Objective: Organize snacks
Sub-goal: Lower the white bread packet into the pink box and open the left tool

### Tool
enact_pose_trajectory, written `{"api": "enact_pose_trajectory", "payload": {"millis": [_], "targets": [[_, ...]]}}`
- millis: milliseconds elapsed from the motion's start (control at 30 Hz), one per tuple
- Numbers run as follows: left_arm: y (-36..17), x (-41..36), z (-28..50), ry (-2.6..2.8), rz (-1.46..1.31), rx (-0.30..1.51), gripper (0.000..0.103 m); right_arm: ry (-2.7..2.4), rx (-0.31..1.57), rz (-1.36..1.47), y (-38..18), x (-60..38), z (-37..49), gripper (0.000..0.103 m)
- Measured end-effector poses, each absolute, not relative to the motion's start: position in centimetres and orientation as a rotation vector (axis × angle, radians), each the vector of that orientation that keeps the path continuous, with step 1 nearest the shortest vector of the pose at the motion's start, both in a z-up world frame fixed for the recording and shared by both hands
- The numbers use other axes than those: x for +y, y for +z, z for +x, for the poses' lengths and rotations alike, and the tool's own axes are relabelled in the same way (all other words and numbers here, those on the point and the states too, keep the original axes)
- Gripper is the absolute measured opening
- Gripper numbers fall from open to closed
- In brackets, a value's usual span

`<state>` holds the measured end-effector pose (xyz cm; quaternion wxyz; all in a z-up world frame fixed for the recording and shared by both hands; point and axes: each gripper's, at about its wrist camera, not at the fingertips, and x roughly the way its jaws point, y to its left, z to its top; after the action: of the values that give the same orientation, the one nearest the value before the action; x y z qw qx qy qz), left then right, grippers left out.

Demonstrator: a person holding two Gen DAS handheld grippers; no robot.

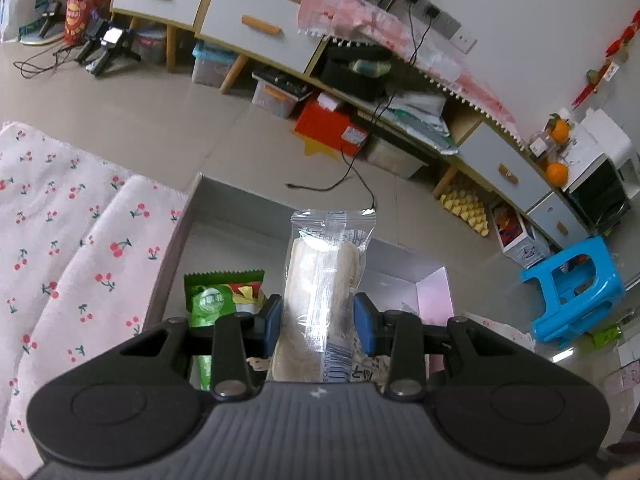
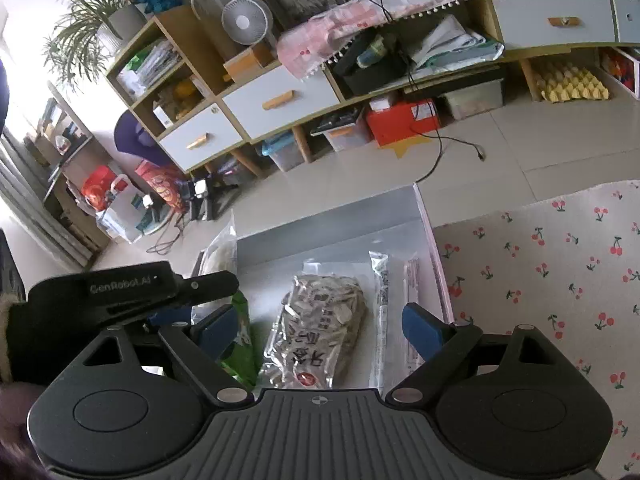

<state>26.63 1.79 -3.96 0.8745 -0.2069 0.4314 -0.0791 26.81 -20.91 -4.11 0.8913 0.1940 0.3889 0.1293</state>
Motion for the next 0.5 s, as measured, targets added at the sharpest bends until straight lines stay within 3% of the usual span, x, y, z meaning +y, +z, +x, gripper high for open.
{"api": "enact_pose_trajectory", "payload": {"millis": [200,333,433,500], "targets": [[-4.2,2.3,26.8,-0.148,-0.447,0.908,0.037,0.249,0.839,0.414,-5.0,-20.9,26.9,0.091],[-3.4,2.3,26.4,-0.161,-0.393,0.87,0.064,0.244,0.841,0.39,-4.8,-20.6,26.6,0.091],[-2.7,2.3,25.6,-0.165,-0.357,0.846,0.077,0.243,0.838,0.372,-4.2,-20.3,26.4,0.091],[-2.4,2.4,25.2,-0.169,-0.358,0.846,0.079,0.24,0.837,0.359,-3.8,-20.1,26.1,0.091]]}}
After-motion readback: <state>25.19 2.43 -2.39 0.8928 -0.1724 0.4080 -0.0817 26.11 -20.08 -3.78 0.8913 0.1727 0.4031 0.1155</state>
